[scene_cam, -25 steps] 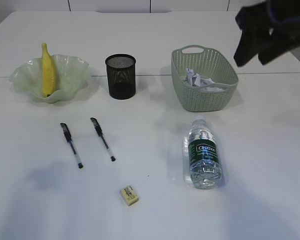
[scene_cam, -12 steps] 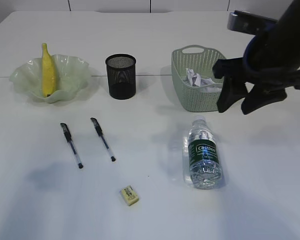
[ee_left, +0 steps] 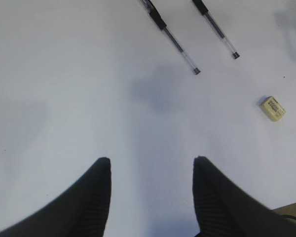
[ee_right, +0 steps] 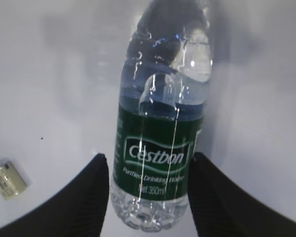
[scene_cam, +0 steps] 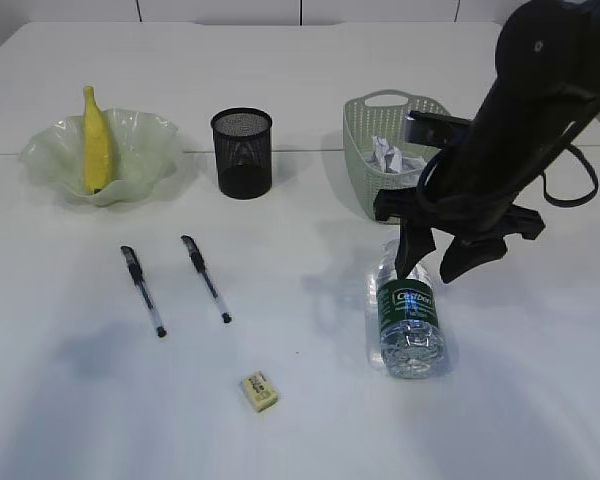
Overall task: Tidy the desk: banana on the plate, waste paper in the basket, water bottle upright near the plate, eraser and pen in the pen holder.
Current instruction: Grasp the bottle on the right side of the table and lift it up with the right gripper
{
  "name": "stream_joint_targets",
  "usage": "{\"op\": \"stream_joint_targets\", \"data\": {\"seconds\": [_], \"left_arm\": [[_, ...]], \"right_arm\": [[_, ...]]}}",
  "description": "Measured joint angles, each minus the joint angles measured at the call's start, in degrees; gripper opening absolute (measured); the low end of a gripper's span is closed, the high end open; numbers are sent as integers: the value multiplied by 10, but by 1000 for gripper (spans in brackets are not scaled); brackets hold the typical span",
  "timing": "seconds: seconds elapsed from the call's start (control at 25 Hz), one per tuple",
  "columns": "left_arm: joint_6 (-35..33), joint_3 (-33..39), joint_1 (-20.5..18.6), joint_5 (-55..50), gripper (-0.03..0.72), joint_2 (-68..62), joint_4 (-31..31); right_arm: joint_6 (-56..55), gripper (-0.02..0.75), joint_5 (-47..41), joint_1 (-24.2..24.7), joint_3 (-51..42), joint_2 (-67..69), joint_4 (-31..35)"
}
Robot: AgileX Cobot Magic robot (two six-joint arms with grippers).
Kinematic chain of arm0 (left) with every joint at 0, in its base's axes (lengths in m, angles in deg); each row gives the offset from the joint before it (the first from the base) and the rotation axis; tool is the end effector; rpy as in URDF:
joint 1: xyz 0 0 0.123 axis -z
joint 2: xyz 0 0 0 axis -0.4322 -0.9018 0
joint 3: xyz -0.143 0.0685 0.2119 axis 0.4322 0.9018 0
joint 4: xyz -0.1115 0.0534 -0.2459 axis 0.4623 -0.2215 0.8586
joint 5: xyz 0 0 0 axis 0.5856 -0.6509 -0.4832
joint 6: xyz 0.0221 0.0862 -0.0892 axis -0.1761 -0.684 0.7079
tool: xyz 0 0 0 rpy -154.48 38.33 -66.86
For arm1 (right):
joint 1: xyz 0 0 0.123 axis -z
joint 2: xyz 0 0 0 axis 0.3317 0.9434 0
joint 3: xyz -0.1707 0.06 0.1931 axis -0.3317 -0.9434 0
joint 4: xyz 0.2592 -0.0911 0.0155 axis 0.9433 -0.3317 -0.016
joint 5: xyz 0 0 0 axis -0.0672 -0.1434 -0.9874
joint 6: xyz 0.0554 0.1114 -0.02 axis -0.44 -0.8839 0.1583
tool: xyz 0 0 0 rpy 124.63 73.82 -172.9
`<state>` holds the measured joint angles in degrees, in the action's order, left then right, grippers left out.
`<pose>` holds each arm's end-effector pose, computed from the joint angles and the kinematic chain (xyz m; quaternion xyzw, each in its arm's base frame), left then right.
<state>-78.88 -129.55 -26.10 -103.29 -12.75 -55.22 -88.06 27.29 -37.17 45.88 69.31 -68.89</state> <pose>0.2308 -0.0255 0.2597 0.0122 0.9583 -0.1084 0.2642 0.3723 0.1423 0.1435 -0.0013 0.9920 0.1107 0.0613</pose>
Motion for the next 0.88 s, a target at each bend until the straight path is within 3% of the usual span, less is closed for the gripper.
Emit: {"op": "stream_joint_targets", "data": {"seconds": [0.64, 0.88], "left_arm": [[0, 0, 0, 21, 381, 0, 0], [0, 0, 0, 31, 381, 0, 3]], "right_arm": [[-9, 391, -17, -1, 112, 92, -36], [-9, 479, -24, -1, 115, 112, -40]]}}
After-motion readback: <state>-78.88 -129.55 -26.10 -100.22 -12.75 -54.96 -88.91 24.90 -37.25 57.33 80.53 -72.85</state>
